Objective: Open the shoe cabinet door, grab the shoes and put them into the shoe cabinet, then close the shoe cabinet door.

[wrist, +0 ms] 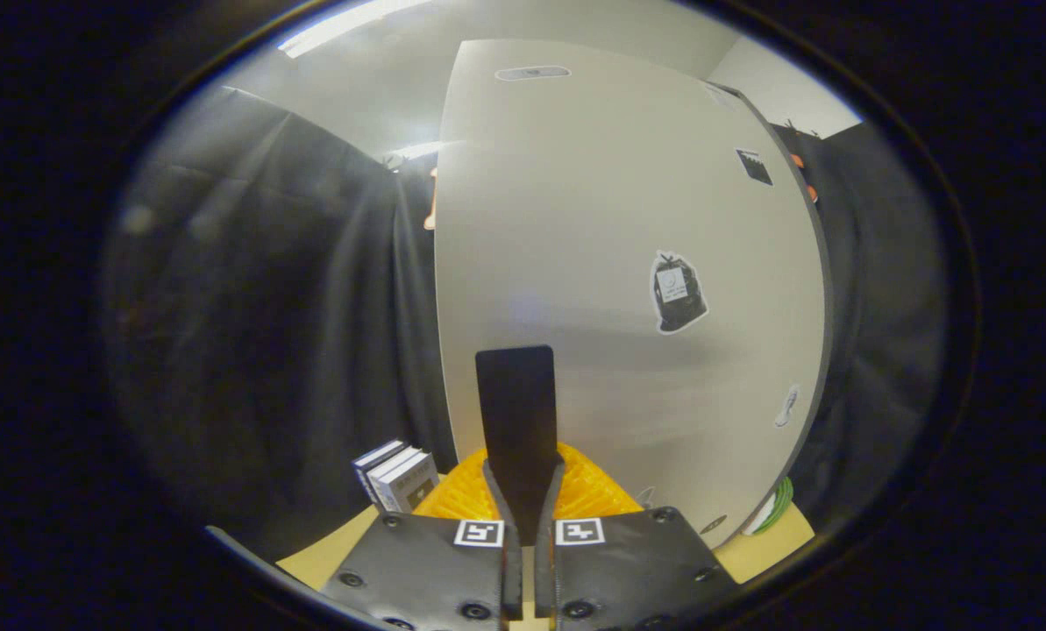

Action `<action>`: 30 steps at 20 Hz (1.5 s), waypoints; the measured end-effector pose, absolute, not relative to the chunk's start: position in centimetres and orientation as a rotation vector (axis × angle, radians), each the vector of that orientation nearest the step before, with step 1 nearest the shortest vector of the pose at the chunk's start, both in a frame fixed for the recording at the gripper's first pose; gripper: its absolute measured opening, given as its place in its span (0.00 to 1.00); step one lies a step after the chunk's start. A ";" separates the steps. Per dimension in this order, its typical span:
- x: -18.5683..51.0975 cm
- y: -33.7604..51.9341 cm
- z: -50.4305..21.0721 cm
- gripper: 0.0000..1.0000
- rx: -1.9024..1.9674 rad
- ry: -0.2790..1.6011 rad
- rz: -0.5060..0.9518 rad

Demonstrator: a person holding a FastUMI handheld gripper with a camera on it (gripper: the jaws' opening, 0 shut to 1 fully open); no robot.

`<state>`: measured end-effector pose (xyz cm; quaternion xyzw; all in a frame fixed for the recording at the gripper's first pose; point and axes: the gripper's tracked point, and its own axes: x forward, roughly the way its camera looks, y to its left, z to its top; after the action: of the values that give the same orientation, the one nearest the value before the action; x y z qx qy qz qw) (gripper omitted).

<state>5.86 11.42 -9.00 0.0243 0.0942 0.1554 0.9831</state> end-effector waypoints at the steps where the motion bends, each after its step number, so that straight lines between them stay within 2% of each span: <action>1: 5.1 10.9 -8.8 0.07 0.048 0.197 0.342; 5: 1.6 7.2 -8.3 0.07 0.039 0.213 0.406; 10: -1.4 1.6 -7.4 0.07 0.039 0.220 0.386; 24: -4.5 -14.1 -6.0 0.04 -0.007 0.201 0.122; 30: -4.0 -18.9 -6.2 0.03 0.006 0.202 0.074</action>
<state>-3.98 -18.93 -6.16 0.0032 0.1007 0.0371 0.9942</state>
